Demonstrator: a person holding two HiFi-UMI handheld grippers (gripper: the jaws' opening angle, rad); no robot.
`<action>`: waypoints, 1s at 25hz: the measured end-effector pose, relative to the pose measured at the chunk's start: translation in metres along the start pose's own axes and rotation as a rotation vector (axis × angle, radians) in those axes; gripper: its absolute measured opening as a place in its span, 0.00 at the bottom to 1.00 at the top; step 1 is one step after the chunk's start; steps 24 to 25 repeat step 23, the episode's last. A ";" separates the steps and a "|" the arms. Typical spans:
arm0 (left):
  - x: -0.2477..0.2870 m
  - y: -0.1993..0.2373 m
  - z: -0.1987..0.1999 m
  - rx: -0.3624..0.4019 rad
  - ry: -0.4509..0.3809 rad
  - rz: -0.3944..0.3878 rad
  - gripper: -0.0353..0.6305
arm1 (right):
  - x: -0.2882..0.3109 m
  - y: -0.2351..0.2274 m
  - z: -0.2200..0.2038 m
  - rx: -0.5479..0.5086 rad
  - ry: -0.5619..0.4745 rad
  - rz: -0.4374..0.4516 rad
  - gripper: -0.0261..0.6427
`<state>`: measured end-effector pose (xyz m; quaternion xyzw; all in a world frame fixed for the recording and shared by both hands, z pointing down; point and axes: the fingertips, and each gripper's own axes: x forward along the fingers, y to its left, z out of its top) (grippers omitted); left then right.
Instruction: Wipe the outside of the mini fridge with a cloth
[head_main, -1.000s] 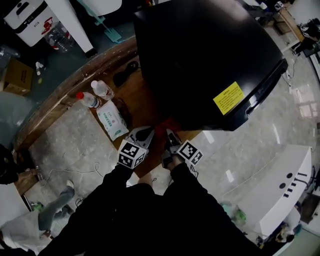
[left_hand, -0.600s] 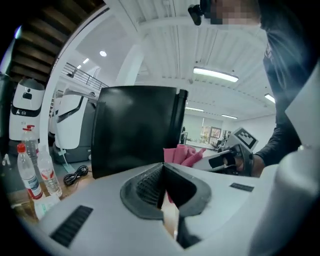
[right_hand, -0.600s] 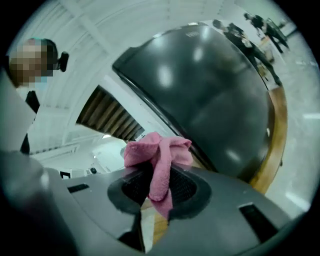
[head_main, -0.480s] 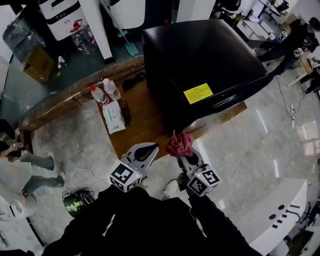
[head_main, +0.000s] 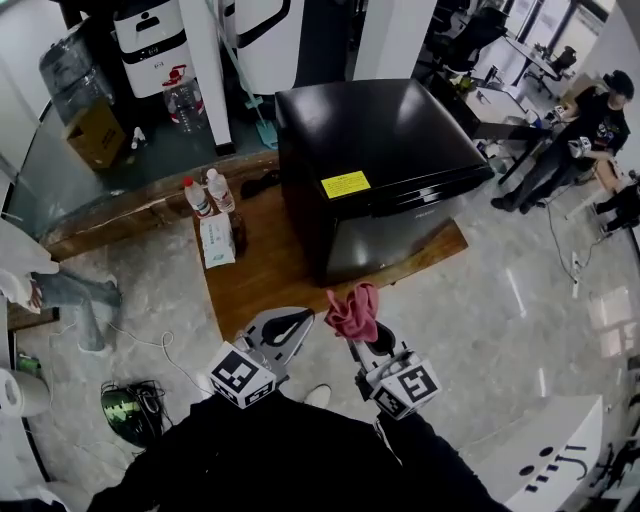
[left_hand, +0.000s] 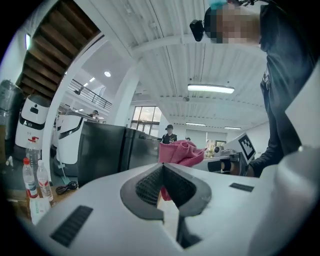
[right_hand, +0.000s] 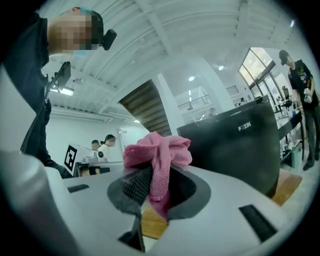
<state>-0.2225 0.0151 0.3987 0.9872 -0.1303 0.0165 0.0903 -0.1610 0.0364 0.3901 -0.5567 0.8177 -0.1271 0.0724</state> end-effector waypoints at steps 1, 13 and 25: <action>-0.001 -0.006 0.002 0.009 -0.005 0.007 0.06 | -0.004 0.004 0.003 -0.014 -0.004 0.012 0.16; -0.025 -0.030 0.025 0.081 -0.029 0.090 0.06 | -0.023 0.021 0.019 -0.091 0.029 0.096 0.16; -0.026 -0.028 0.031 0.092 -0.022 0.076 0.06 | -0.019 0.026 0.015 -0.075 0.053 0.098 0.16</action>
